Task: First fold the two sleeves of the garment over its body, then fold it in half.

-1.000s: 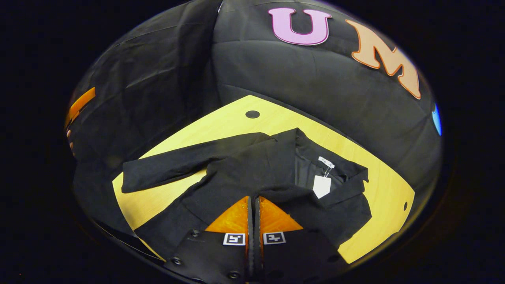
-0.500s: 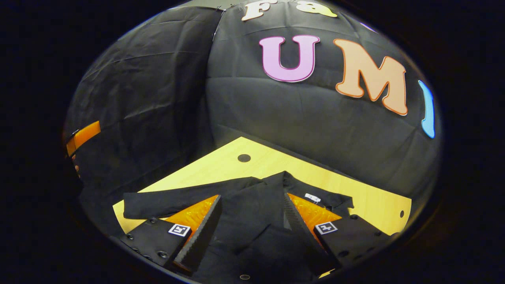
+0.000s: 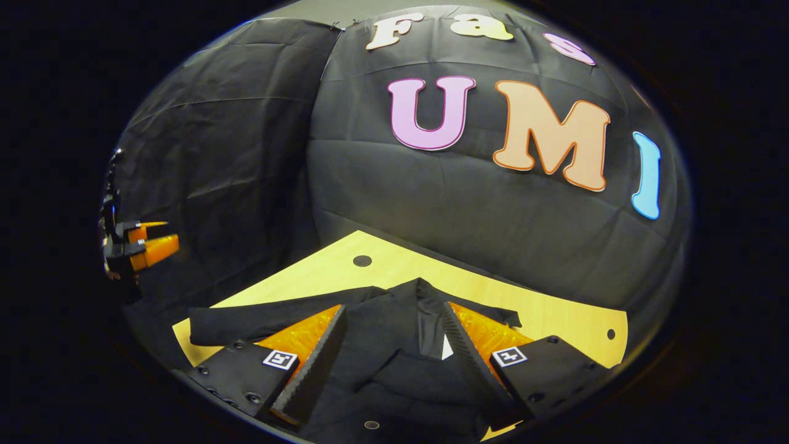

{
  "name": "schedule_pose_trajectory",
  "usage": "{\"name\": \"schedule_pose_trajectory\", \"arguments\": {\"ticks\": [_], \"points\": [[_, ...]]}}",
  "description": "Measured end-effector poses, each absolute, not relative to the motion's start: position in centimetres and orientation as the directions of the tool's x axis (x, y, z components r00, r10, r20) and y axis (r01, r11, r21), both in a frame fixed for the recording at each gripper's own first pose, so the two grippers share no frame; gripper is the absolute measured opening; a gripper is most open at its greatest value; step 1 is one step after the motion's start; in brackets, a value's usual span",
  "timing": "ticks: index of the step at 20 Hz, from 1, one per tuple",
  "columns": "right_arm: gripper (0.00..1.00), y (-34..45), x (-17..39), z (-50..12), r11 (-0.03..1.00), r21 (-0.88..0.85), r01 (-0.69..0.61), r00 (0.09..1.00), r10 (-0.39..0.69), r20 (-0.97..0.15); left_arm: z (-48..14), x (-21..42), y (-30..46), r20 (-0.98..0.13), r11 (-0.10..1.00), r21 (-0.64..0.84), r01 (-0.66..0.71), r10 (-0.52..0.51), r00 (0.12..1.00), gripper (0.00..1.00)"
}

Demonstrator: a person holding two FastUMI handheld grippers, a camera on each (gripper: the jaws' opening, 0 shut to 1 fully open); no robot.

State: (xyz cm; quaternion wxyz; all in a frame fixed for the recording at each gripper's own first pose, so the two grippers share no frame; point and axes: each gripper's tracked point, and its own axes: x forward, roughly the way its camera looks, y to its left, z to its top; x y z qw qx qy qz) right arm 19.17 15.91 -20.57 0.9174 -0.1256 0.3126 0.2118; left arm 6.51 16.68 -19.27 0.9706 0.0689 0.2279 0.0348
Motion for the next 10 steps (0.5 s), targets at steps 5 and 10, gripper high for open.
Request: {"name": "schedule_pose_trajectory", "arguments": {"ticks": [5,10], "points": [[0.98,14.7,17.7,-19.6,0.901,-0.091,-0.424,0.746,0.291,-0.598,-27.6,6.1,14.6,-0.600,0.982,0.159,0.099,0.017,0.800,0.91],[0.98,12.4,16.4,-19.4,0.920,-0.105,-0.378,0.760,0.243,-0.603,-35.0,4.0,14.5,-0.753,0.974,0.143,0.174,-0.007,0.658,0.95]]}}
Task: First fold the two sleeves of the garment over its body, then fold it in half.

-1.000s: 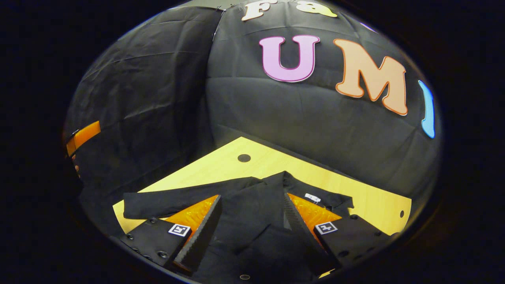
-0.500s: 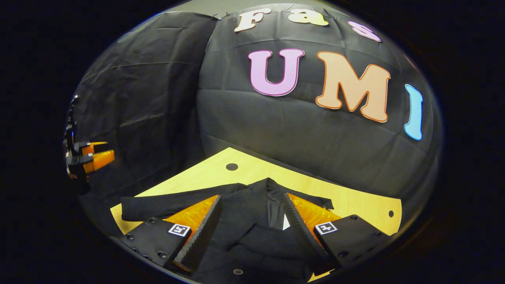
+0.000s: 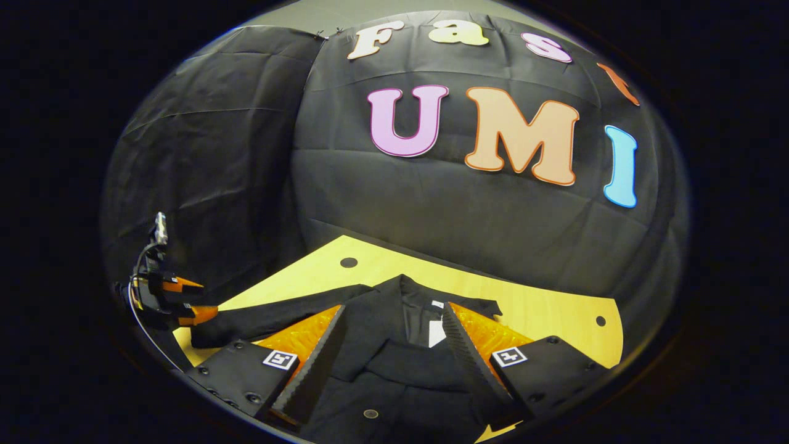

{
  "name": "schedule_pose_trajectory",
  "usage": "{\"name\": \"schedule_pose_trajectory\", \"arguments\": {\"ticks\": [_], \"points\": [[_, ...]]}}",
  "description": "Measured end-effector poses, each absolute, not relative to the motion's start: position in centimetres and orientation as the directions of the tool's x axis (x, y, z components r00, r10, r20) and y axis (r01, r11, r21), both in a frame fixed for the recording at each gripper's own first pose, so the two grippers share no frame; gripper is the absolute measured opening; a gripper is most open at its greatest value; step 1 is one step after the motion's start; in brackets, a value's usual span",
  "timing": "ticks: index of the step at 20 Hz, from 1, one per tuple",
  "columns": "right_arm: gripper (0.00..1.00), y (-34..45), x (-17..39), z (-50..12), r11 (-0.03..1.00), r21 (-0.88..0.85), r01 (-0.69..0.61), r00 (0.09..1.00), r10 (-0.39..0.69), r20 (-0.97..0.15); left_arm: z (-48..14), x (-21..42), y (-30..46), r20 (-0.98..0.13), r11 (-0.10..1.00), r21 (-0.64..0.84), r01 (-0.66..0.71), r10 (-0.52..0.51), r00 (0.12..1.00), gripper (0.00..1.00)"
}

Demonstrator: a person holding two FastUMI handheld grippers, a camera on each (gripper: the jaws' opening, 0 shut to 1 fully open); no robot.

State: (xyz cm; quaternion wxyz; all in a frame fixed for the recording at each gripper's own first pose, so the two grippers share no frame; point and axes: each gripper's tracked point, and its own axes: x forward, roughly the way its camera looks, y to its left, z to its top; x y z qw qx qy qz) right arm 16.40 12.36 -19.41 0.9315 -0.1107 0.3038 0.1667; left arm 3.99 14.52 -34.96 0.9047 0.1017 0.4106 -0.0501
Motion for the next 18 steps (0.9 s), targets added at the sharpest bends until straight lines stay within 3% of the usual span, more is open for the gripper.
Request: {"name": "schedule_pose_trajectory", "arguments": {"ticks": [6,18], "points": [[0.99,10.1,15.3,-19.7,0.939,-0.111,-0.324,0.765,0.192,-0.615,-38.7,1.4,14.2,-0.846,0.978,0.082,0.190,-0.032,0.532,0.96],[0.99,10.3,15.2,-20.5,0.934,-0.120,-0.336,0.753,0.190,-0.630,-38.7,0.4,14.4,-0.875,0.977,0.067,0.205,-0.041,0.482,0.96]]}}
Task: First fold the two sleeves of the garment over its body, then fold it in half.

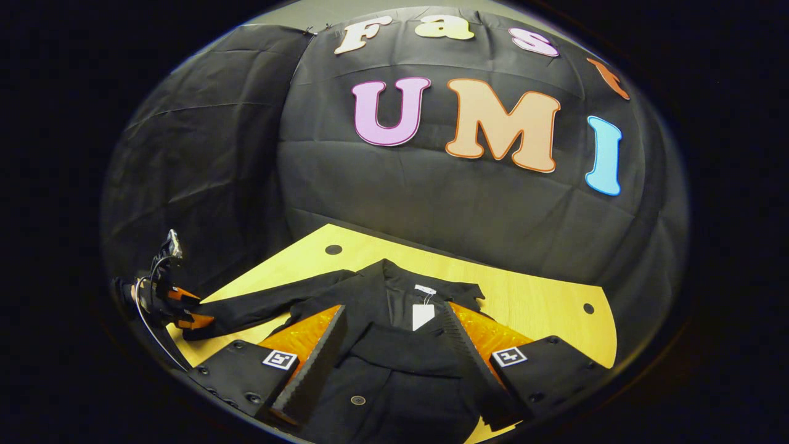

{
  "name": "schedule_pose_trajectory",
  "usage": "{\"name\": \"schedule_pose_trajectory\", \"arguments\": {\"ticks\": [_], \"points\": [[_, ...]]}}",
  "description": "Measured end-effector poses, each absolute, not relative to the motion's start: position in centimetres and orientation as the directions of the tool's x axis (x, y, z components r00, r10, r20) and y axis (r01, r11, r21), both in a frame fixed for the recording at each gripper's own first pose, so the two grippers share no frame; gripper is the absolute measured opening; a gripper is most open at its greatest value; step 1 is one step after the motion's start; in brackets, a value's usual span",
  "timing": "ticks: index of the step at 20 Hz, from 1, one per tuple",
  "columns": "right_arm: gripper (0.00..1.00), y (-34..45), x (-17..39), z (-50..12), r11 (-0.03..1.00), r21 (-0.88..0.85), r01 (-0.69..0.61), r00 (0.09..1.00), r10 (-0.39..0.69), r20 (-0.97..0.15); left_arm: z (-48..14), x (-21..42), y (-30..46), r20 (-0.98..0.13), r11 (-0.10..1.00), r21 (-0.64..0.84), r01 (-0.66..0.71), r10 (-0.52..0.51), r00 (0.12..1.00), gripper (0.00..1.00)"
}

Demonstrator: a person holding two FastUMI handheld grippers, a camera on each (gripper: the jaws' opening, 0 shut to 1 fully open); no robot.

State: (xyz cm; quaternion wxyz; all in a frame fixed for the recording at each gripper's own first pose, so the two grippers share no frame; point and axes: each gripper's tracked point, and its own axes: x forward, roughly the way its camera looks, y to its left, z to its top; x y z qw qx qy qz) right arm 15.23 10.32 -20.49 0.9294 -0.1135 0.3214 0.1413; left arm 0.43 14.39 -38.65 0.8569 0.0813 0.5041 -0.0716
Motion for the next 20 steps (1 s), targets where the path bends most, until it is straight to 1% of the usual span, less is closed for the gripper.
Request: {"name": "schedule_pose_trajectory", "arguments": {"ticks": [3,4,5,6,8,9,12,13,14,18,19,20], "points": [[0.99,10.4,15.1,-20.8,0.931,-0.128,-0.341,0.748,0.186,-0.637,-38.7,0.3,14.1,-0.881,0.977,0.036,0.210,-0.068,0.468,0.96],[0.99,10.5,15.1,-20.9,0.931,-0.127,-0.342,0.746,0.187,-0.639,-38.6,0.0,14.0,-0.882,0.979,0.004,0.202,-0.091,0.463,0.94],[0.99,10.6,15.1,-21.0,0.931,-0.125,-0.343,0.746,0.189,-0.639,-38.5,-0.1,14.1,-0.880,0.983,-0.021,0.184,-0.105,0.463,0.90],[0.99,10.7,15.1,-21.0,0.931,-0.123,-0.343,0.746,0.191,-0.638,-38.6,-0.2,14.4,-0.875,0.983,-0.026,0.182,-0.111,0.471,0.80],[0.99,10.9,15.2,-21.0,0.932,-0.118,-0.343,0.746,0.194,-0.637,-38.6,-0.2,13.5,-0.867,0.981,-0.034,0.190,-0.124,0.483,0.73],[0.99,10.9,15.1,-21.1,0.932,-0.116,-0.343,0.746,0.195,-0.637,-38.7,0.0,13.2,-0.864,0.982,-0.039,0.182,-0.125,0.489,0.68],[0.99,10.9,15.1,-21.2,0.933,-0.113,-0.341,0.747,0.195,-0.636,-39.0,0.7,12.7,-0.851,0.992,-0.032,0.124,-0.092,0.518,0.11],[0.99,10.9,15.0,-21.2,0.933,-0.113,-0.341,0.746,0.195,-0.637,-39.1,0.7,12.6,-0.853,0.993,-0.031,0.112,-0.085,0.515,0.04],[0.99,10.9,14.9,-21.3,0.933,-0.114,-0.341,0.745,0.194,-0.638,-39.0,0.5,12.5,-0.855,0.994,-0.038,0.102,-0.085,0.512,0.01],[0.99,10.7,14.7,-20.8,0.935,-0.113,-0.336,0.752,0.194,-0.630,-38.3,0.3,11.9,-0.866,0.992,-0.088,0.085,-0.119,0.486,0.00],[0.99,10.5,14.6,-20.5,0.935,-0.117,-0.334,0.757,0.193,-0.624,-37.5,0.3,11.6,-0.861,0.991,-0.108,0.079,-0.133,0.491,0.00],[0.99,10.3,14.5,-20.3,0.936,-0.120,-0.331,0.761,0.190,-0.621,-36.3,1.0,11.1,-0.838,0.989,-0.127,0.077,-0.148,0.525,0.00]]}}
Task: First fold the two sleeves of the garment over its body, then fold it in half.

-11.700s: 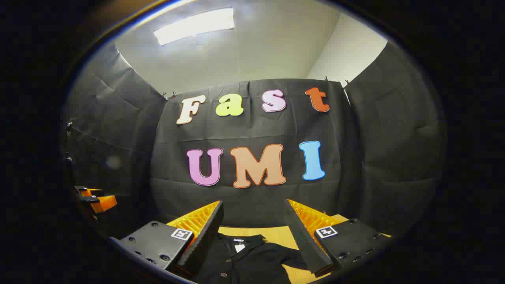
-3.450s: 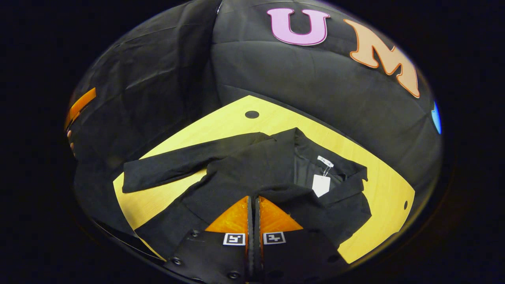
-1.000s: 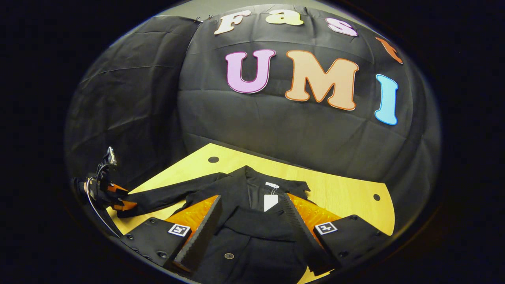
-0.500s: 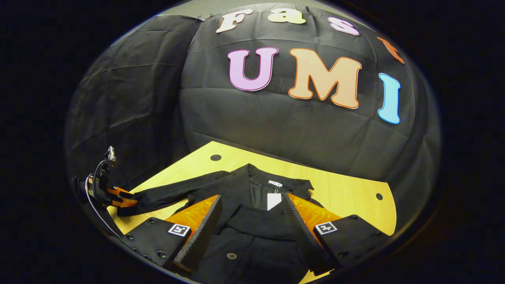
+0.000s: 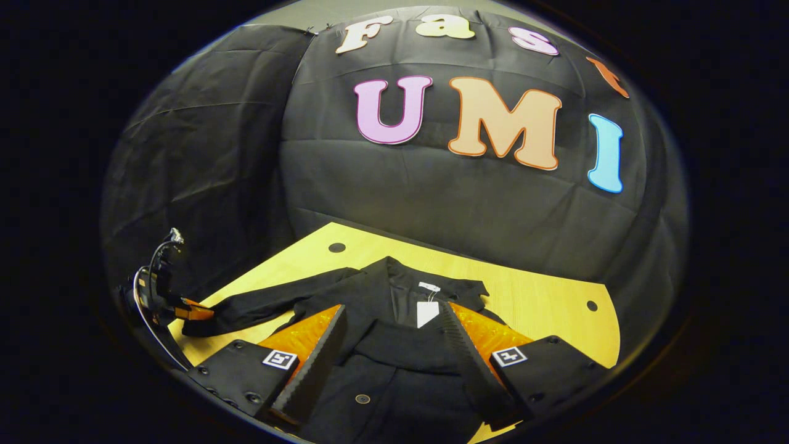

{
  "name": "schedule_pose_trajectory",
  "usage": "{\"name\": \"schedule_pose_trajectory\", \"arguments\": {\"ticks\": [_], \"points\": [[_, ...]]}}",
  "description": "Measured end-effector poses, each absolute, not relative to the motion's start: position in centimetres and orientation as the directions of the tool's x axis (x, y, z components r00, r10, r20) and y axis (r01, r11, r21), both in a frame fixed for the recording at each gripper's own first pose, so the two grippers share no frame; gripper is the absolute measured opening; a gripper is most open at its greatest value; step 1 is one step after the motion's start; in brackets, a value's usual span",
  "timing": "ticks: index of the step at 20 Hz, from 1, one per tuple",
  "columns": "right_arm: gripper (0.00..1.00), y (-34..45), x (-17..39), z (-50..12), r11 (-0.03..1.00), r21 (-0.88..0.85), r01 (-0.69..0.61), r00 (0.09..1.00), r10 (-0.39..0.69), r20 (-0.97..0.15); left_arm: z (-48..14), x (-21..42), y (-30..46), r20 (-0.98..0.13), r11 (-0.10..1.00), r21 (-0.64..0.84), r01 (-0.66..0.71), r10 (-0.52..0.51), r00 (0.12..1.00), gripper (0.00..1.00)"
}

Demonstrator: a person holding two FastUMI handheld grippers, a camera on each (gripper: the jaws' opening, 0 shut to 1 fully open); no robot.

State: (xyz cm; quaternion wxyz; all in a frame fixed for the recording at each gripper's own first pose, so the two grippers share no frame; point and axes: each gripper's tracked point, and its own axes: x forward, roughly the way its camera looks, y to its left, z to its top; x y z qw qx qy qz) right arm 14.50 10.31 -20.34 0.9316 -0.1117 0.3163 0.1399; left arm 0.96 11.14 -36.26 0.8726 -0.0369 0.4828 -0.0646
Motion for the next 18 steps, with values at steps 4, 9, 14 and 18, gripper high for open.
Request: {"name": "schedule_pose_trajectory", "arguments": {"ticks": [4,9,14,18], "points": [[0.99,10.0,13.9,-19.5,0.940,-0.112,-0.324,0.769,0.192,-0.610,-31.7,3.4,9.1,-0.776,0.977,-0.198,0.078,-0.205,0.597,0.00],[0.99,8.8,12.5,-18.0,0.938,-0.119,-0.324,0.788,0.199,-0.583,-26.3,6.7,5.3,-0.717,0.969,-0.171,0.179,-0.247,0.652,0.00],[0.99,6.0,11.7,-17.4,0.942,-0.100,-0.321,0.797,0.212,-0.565,-22.5,8.9,0.8,-0.704,0.955,-0.073,0.286,-0.253,0.664,0.00],[0.99,2.4,11.7,-16.6,0.950,-0.091,-0.298,0.812,0.202,-0.548,-21.1,10.0,-3.4,-0.703,0.943,-0.040,0.332,-0.262,0.661,0.00]]}}
